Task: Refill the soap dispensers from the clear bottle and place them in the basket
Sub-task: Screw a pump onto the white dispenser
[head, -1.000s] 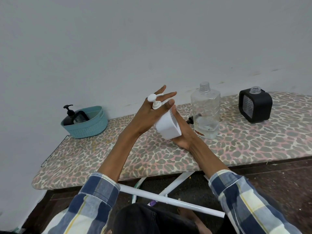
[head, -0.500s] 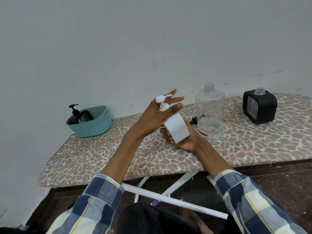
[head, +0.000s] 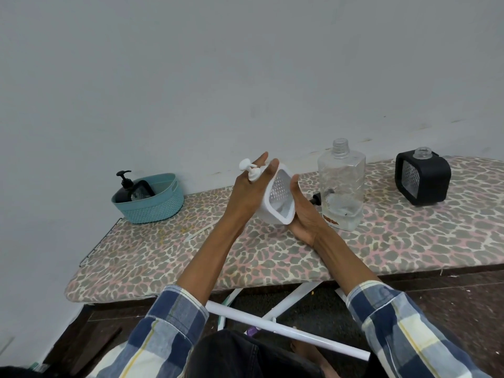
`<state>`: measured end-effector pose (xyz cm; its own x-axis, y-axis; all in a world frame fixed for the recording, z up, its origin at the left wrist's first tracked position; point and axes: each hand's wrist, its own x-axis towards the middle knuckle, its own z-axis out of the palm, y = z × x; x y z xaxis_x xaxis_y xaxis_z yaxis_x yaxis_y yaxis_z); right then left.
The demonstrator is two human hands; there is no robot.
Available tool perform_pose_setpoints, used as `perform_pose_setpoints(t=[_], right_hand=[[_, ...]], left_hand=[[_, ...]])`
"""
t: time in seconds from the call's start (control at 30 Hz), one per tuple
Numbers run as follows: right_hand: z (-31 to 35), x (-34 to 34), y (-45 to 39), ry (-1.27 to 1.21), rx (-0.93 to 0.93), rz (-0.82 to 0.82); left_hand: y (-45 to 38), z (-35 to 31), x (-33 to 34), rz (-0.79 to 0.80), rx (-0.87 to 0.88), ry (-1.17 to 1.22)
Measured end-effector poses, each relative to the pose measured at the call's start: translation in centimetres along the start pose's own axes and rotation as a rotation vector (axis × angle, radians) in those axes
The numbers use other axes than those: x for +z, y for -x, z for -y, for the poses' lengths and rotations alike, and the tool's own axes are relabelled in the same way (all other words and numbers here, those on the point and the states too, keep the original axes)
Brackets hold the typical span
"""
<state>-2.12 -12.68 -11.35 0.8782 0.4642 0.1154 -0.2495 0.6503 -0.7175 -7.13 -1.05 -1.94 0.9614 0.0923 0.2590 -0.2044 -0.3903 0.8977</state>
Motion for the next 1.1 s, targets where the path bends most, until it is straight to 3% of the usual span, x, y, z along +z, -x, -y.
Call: perform_pose_setpoints(t=[0.3, 0.5, 0.67, 0.73, 0.83, 0.9, 1.1], right_hand=[[-0.2, -1.0, -0.7, 0.009, 0.083, -0.045], [-0.6, -0.7, -0.8, -0.050, -0.015, -0.055], [-0.8, -1.1, -1.3, -0.040, -0.055, -0.097], [-1.1, -0.8, -1.2, 0.082, -0.043, -0.079], [-2.1, 0.3, -0.7, 0.468, -0.035, -0.027], [-3.0, 0.1, -0.8, 0.655, -0.113, -0.034], [-3.6, 0.1, -1.4, 0.776, -0.271, -0.132]], left_hand=[[-1.5, -0.1, -0.3, 0.100, 0.091, -0.101], [-1.3, 1.9, -0.7, 0.028, -0.077, -0.105], [0.0, 4.7, -2.0, -0.121, -0.100, -0.178], [-0.1, 5.0, -3.1, -0.162, -0.092, -0.194], [-0.1, 5.3, -5.0, -0.225, -0.055, -0.266], [0.1, 5.5, -6.4, -0.281, -0.040, -0.313], [-0.4, 5.6, -12.7, -0.433, -0.076, -0.306]])
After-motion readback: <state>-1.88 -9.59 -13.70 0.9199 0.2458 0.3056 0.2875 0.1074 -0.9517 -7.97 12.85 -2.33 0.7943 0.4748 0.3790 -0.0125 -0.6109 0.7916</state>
